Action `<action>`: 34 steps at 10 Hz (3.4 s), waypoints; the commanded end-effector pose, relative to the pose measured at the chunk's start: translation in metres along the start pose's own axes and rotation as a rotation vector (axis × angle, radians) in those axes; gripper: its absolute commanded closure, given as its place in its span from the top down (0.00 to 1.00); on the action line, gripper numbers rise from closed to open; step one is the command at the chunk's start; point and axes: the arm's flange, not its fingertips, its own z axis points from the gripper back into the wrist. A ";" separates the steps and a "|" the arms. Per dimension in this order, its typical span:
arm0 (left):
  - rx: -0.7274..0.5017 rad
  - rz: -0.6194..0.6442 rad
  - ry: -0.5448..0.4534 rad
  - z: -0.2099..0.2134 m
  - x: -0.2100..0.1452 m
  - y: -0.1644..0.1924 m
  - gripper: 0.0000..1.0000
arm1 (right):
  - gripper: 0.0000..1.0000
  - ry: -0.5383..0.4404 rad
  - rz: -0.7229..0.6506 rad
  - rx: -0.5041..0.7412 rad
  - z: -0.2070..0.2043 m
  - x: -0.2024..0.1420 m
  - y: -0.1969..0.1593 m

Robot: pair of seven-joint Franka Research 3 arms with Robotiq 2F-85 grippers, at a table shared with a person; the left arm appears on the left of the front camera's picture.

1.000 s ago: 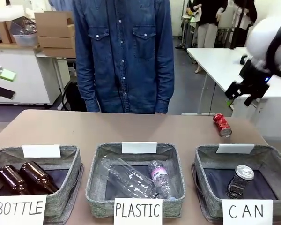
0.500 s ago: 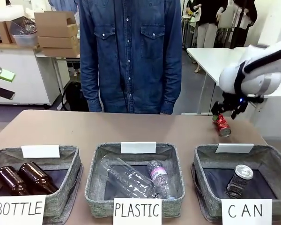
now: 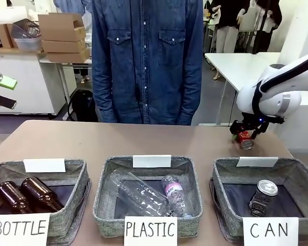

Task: Sort the can waste into the basket.
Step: Pick up the can waste from the table and place it in the right Fabric basket.

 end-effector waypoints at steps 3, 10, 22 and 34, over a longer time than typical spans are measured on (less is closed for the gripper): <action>0.002 -0.016 0.010 0.004 -0.001 -0.001 1.00 | 0.83 -0.013 -0.019 -0.012 0.007 0.003 0.001; 0.002 -0.016 0.010 0.004 -0.001 -0.001 1.00 | 0.04 0.013 -0.008 -0.038 0.012 0.003 0.006; 0.002 -0.016 0.010 0.004 -0.001 -0.001 1.00 | 0.04 -0.031 0.513 0.201 0.244 -0.142 -0.020; 0.002 -0.016 0.010 0.004 -0.001 -0.001 1.00 | 0.28 0.034 1.246 0.504 0.235 -0.264 0.056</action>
